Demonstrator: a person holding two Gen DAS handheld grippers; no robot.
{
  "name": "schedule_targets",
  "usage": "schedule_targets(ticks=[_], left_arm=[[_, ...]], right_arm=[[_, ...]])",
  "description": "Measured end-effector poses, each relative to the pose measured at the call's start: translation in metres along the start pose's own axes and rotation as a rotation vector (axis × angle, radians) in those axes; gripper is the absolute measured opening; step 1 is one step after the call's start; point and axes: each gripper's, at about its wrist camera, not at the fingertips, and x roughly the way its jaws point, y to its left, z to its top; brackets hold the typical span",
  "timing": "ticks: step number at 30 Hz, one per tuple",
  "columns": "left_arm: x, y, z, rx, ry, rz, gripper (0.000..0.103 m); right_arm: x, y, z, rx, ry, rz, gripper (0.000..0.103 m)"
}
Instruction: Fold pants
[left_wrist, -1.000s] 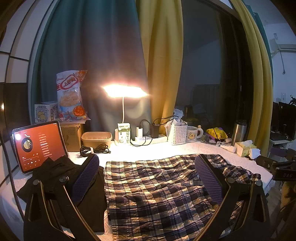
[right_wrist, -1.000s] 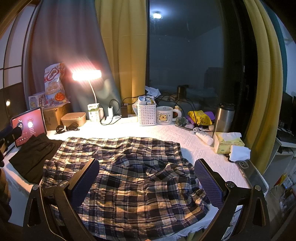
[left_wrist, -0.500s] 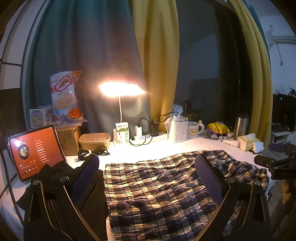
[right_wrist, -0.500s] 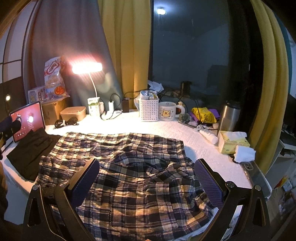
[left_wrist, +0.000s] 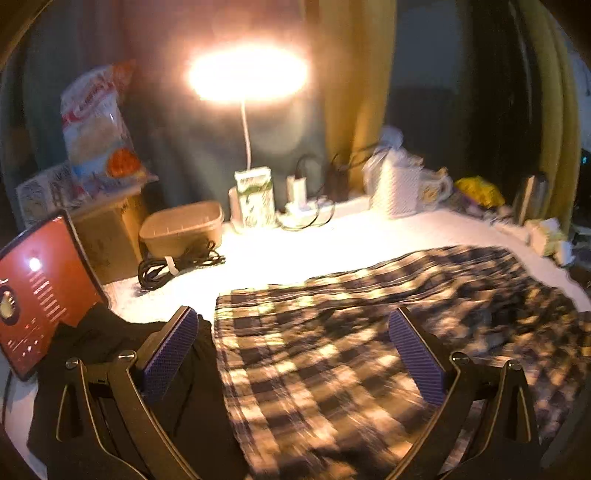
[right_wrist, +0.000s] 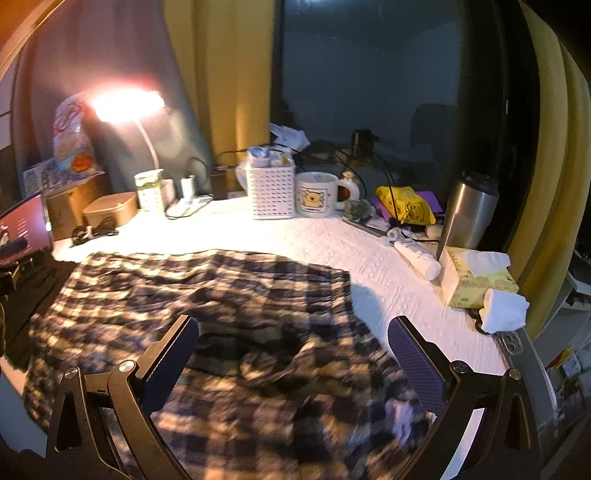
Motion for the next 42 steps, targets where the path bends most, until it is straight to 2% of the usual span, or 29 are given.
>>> schedule_targets(ticks=[7, 10, 12, 14, 18, 20, 22, 23, 24, 25, 26, 29, 32, 42], left_arm=[[0.082, 0.027, 0.011, -0.026, 0.153, 0.025, 0.102], [0.111, 0.036, 0.010, -0.050, 0.227, 0.039, 0.102], [0.124, 0.039, 0.009, -0.053, 0.264, 0.037, 0.102], [0.137, 0.041, 0.005, -0.051, 0.315, 0.027, 0.101], [0.155, 0.040, -0.007, -0.051, 0.388, -0.004, 0.089], [0.151, 0.036, -0.010, -0.038, 0.367, -0.026, 0.080], [0.145, 0.030, -0.011, -0.022, 0.353, -0.053, 0.053], [0.142, 0.028, -0.011, -0.015, 0.348, -0.067, 0.046], [0.140, 0.025, -0.011, -0.008, 0.345, -0.073, 0.031], [0.137, 0.019, -0.011, 0.009, 0.340, -0.065, 0.014], [0.135, 0.016, -0.012, 0.025, 0.338, -0.054, 0.007], [0.126, 0.012, -0.007, 0.034, 0.311, -0.058, 0.004], [0.112, 0.016, 0.004, 0.018, 0.257, -0.055, 0.003], [0.100, 0.028, 0.082, -0.006, 0.053, -0.003, 0.002]], right_arm=[[0.060, -0.040, 0.027, 0.035, 0.057, 0.012, 0.103], [0.098, -0.050, 0.035, 0.049, 0.127, 0.053, 0.102], [0.124, -0.055, 0.038, 0.058, 0.188, 0.057, 0.093], [0.145, -0.056, 0.039, 0.050, 0.230, 0.064, 0.091], [0.179, -0.058, 0.041, 0.041, 0.290, 0.085, 0.090], [0.194, -0.057, 0.037, 0.045, 0.327, 0.099, 0.080], [0.205, -0.054, 0.031, 0.040, 0.363, 0.122, 0.074], [0.204, -0.049, 0.030, 0.012, 0.338, 0.107, 0.067], [0.204, -0.044, 0.030, -0.017, 0.338, 0.101, 0.062], [0.204, -0.041, 0.030, -0.034, 0.338, 0.111, 0.043], [0.203, -0.038, 0.030, -0.043, 0.331, 0.118, 0.031], [0.199, -0.033, 0.029, -0.074, 0.305, 0.112, 0.028], [0.185, -0.033, 0.038, -0.080, 0.238, 0.081, 0.027], [0.169, -0.044, 0.116, -0.022, 0.018, -0.011, 0.026]])
